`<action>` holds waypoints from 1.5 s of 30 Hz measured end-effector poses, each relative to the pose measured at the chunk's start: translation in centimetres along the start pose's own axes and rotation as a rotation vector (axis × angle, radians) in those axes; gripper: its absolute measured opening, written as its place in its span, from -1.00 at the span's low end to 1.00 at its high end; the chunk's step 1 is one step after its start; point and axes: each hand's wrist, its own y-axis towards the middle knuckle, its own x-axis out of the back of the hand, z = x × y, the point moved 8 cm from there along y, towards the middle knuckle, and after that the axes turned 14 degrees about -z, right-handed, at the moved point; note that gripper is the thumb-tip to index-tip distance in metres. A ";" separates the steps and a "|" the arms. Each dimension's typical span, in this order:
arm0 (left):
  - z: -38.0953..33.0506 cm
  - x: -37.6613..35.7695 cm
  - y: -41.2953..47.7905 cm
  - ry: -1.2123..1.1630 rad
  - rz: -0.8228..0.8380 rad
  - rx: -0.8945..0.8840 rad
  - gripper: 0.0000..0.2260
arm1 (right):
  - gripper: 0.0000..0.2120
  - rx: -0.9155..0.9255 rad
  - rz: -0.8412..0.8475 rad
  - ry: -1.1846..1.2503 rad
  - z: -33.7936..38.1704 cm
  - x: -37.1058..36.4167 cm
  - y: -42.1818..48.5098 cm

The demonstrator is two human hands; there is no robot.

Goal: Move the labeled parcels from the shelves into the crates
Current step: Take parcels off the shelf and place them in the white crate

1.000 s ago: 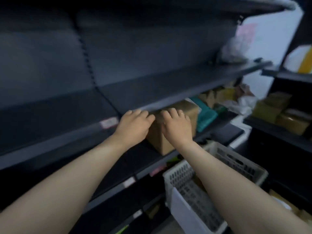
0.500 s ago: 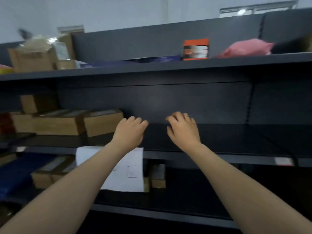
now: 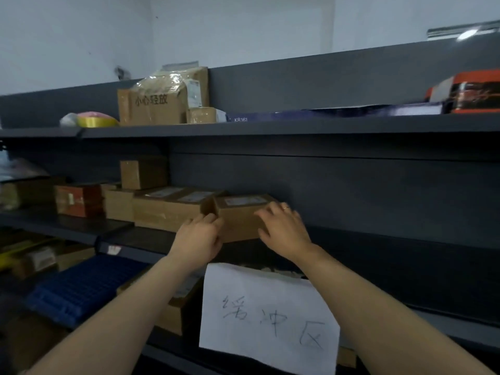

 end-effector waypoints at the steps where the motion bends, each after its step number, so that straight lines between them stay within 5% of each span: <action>1: 0.7 -0.8 0.7 0.003 0.009 0.002 -0.70 | -0.60 0.001 0.018 -0.007 -0.3 -1.3 0.9; 10: 7.6 -6.2 5.6 0.006 0.064 0.053 -0.65 | -0.51 0.003 0.140 0.019 1.5 -10.7 9.7; 15: 11.1 -10.1 7.8 0.029 0.142 0.070 -0.58 | -0.26 -0.193 0.312 -0.025 2.3 -15.5 12.4; 22: 13.6 -16.8 10.3 0.001 0.312 0.183 -0.43 | -0.36 -0.313 0.265 0.018 1.5 -15.9 12.6; 28: 13.1 -15.7 9.7 -0.017 0.083 0.118 -0.57 | -0.46 -0.506 0.180 0.144 0.2 -14.9 9.8; 34: 11.5 -13.4 7.8 -0.136 0.004 0.070 -0.56 | -0.65 -0.686 0.129 0.585 -0.1 -11.4 7.9; 40: 7.8 -9.4 5.2 -0.212 -0.107 -0.021 -0.37 | -0.61 -0.982 -0.135 0.930 -2.8 -7.7 3.6; 45: 7.2 -7.3 5.8 -0.354 -0.117 0.052 -0.64 | -0.76 -1.225 -0.428 0.996 -5.5 -5.3 0.3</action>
